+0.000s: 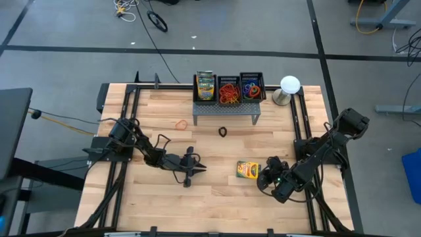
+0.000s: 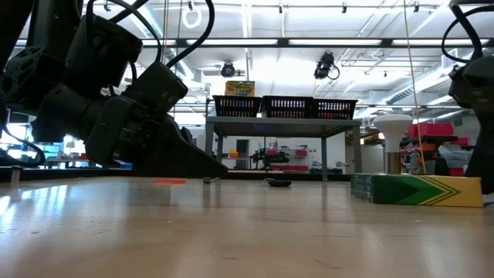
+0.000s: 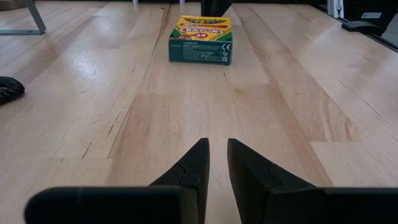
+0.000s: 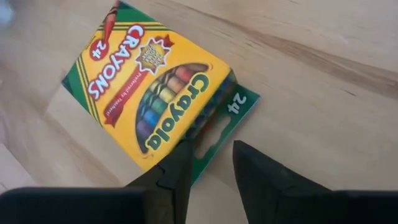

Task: Sort rubber bands into baskets
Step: Put the crayon box into the left black basket on the shelf

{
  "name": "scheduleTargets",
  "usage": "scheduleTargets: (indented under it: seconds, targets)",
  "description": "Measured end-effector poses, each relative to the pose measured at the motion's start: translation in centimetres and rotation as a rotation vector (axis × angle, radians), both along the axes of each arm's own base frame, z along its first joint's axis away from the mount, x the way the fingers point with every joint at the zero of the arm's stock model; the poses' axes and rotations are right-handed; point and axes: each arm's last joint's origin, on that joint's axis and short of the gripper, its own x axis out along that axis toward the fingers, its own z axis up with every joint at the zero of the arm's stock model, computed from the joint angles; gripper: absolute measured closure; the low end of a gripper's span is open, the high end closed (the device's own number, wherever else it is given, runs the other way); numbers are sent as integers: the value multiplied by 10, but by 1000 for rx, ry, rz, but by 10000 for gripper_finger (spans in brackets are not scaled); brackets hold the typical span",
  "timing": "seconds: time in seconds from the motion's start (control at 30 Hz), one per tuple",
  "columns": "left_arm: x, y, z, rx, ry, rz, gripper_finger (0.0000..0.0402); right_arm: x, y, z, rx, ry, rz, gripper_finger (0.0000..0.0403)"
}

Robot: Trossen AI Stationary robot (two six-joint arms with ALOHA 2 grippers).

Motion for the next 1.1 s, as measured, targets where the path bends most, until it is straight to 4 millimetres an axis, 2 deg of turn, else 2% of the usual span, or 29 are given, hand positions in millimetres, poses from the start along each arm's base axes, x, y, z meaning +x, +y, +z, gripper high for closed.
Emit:
scheduleTargets:
  seconds: [0.17, 0.37, 0.5, 0.63, 0.83, 0.97, 1.1]
  targets:
    - [0, 0, 0, -1, 0, 0, 338, 3, -3, -1, 9, -11, -12, 294]
    - [0, 0, 0, -1, 0, 0, 338, -2, -11, -20, 75, -118, -22, 311]
    - [0, 0, 0, -3, 0, 0, 338, -4, -13, -24, 68, -154, -18, 313]
    - [0, 0, 0, -4, 0, 1, 338, -3, -13, -24, 38, -162, 15, 335]
    - [0, 0, 0, -4, 0, 1, 338, 0, -16, -24, -23, -138, 77, 395]
    - [0, 0, 0, -10, -2, 5, 338, 7, -18, -21, -88, -115, 149, 392]
    - [0, 1, 8, -22, -31, 36, 338, 25, -21, -8, -206, -103, 247, 399]
